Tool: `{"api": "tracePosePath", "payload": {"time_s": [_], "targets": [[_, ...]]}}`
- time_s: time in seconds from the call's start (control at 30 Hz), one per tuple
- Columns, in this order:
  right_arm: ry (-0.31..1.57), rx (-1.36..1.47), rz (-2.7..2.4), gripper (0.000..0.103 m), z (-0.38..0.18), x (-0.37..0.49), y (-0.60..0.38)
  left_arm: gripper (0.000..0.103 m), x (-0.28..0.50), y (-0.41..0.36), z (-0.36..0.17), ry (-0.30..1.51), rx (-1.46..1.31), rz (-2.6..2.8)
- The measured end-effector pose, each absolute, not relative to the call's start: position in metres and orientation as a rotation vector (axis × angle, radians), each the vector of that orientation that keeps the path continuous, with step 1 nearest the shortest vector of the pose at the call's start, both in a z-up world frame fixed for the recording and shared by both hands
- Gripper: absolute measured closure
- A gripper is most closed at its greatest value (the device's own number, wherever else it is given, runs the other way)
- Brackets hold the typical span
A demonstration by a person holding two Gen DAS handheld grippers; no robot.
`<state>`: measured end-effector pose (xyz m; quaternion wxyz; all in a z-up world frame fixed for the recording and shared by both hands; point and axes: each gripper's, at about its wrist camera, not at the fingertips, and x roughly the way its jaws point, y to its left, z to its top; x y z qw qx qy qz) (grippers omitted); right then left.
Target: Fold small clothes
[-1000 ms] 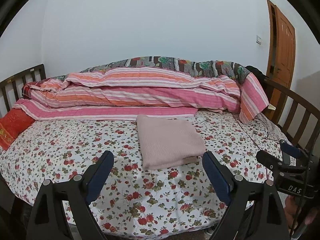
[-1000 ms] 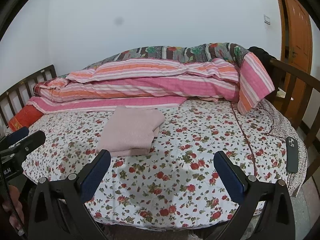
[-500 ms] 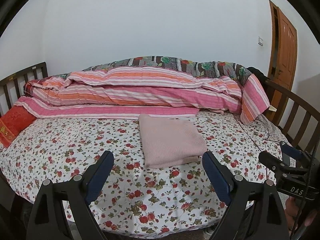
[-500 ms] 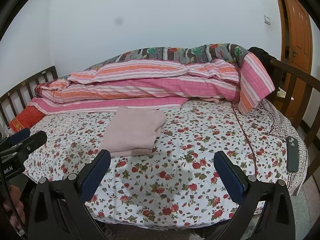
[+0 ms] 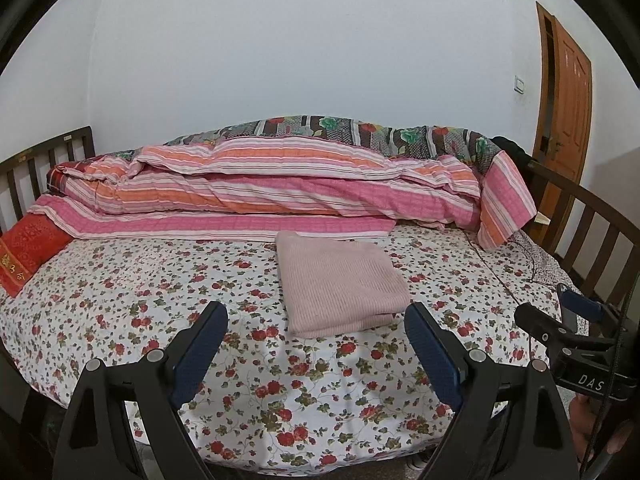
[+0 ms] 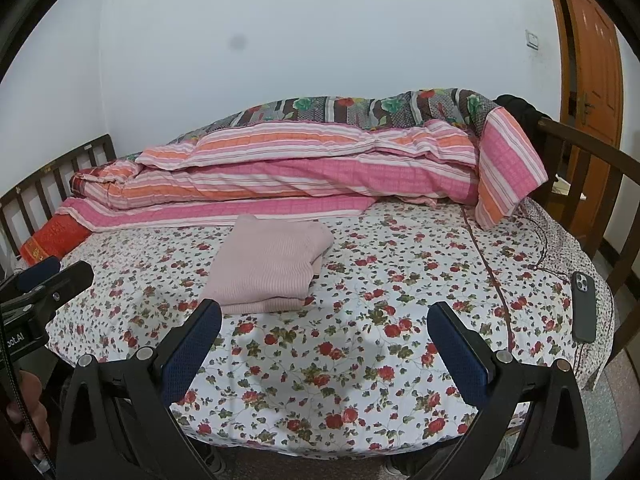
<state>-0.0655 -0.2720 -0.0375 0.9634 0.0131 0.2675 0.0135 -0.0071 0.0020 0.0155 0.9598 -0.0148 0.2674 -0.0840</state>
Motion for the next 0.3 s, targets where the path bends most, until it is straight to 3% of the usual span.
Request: {"api": "tracePosePath", "payload": {"time_s": [0.3], "targets": [[0.543, 0.032, 0.026, 0.002, -0.036, -0.0689, -0.2704, 0.013, -0.0077, 0.002, 0.0154, 0.543, -0.03, -0.175]]}}
